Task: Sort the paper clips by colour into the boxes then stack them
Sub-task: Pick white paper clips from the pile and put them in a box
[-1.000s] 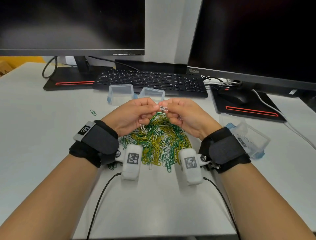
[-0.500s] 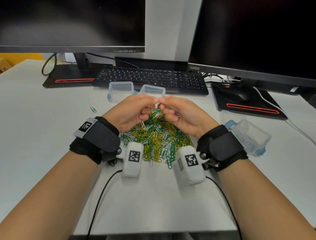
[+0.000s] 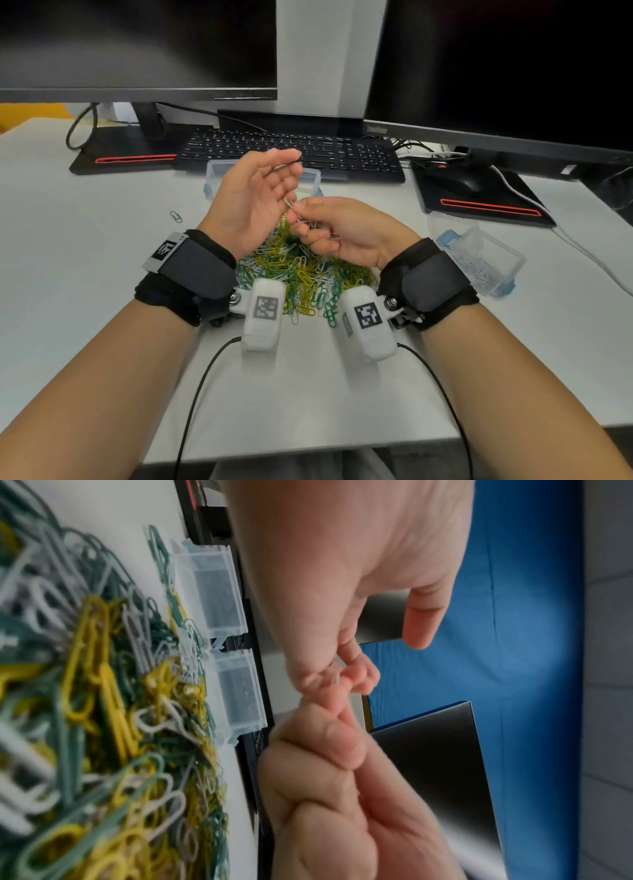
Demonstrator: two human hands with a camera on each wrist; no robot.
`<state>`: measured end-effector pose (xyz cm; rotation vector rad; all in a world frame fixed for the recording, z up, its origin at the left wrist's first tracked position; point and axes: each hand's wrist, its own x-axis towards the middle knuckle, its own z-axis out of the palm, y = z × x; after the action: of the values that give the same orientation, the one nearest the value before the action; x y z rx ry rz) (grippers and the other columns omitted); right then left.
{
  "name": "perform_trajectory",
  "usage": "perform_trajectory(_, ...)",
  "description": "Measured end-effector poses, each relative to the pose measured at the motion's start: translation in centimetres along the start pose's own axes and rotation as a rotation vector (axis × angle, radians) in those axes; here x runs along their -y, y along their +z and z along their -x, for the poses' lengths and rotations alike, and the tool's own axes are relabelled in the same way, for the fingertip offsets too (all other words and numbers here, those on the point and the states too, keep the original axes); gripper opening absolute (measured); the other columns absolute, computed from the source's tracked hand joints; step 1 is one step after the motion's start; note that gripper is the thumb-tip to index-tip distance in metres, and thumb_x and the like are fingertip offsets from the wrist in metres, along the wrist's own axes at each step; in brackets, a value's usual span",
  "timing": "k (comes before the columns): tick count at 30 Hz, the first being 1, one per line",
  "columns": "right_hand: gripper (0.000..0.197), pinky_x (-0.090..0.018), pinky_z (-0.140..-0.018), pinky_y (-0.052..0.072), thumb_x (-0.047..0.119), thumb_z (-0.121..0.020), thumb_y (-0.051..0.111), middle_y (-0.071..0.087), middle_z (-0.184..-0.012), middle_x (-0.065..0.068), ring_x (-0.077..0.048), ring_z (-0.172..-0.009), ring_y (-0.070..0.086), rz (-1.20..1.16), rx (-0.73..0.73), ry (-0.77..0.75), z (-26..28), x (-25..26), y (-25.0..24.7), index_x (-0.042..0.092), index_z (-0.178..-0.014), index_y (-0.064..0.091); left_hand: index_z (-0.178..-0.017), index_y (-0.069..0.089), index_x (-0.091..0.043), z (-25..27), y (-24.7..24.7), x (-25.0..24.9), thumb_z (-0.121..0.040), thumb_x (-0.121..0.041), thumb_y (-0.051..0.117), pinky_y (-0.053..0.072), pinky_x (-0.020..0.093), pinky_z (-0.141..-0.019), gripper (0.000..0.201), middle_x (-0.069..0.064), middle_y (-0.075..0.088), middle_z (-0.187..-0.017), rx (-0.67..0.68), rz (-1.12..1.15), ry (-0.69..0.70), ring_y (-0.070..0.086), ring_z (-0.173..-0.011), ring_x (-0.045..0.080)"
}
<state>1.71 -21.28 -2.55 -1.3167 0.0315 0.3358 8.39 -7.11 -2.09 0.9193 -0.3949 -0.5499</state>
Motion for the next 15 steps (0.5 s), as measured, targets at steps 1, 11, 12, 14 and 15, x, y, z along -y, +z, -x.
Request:
perform_trajectory(1,0.019,-0.012,-0.037,0.021,0.011,-0.099,0.042,0.048,-0.066,-0.001,-0.003,-0.047,0.026,-0.016,-0.027,-0.03,0.4,0.6,-0.5,0.006,-0.086,0.055,-0.106,0.062,-0.01,0.0,0.0,0.1,-0.089,-0.03,0.049,0.045,0.023,-0.076,0.03,0.004,0.061,-0.096,0.009,-0.022,-0.018,0.054,-0.081,0.011)
perform_trajectory(11,0.024,-0.02,-0.04,0.03,0.017,-0.092,0.039,0.042,-0.069,-0.002,-0.01,-0.046,0.033,-0.284,-0.717,-0.475,11.7,5.1,-10.4,0.013,-0.069,0.046,-0.106,0.063,-0.018,0.0,-0.5,0.6,-0.09,-0.029,0.051,0.044,0.03,-0.094,0.023,-0.002,0.064,-0.106,-0.135,-0.167,-0.124,0.059,-0.099,0.013)
perform_trajectory(12,0.026,-0.021,-0.043,0.032,0.018,-0.092,0.04,0.044,-0.067,-0.001,-0.011,-0.049,0.036,-0.252,-0.781,-0.464,12.3,4.6,-10.9,0.014,-0.068,0.047,-0.107,0.062,-0.018,0.0,-0.4,0.7,-0.09,-0.028,0.051,0.044,0.03,-0.095,0.023,-0.001,0.064,-0.107,-0.133,-0.183,-0.124,0.059,-0.1,0.013)
perform_trajectory(14,0.026,-0.024,-0.054,0.039,0.023,-0.092,0.044,0.051,-0.066,0.0,-0.013,-0.056,0.045,-0.163,-0.86,-0.414,13.2,3.7,-11.2,0.016,-0.067,0.049,-0.109,0.062,-0.017,0.1,-0.3,0.6,-0.091,-0.027,0.05,0.044,0.03,-0.097,0.024,-0.001,0.064,-0.11,-0.121,-0.206,-0.118,0.059,-0.102,0.013)
perform_trajectory(15,0.028,-0.026,-0.06,0.042,0.025,-0.092,0.045,0.055,-0.068,0.0,-0.014,-0.061,0.05,-0.127,-0.879,-0.388,13.6,3.4,-11.1,0.016,-0.066,0.051,-0.109,0.062,-0.017,0.1,-0.2,0.5,-0.091,-0.027,0.05,0.044,0.03,-0.097,0.024,-0.001,0.064,-0.111,-0.117,-0.212,-0.117,0.059,-0.103,0.013)
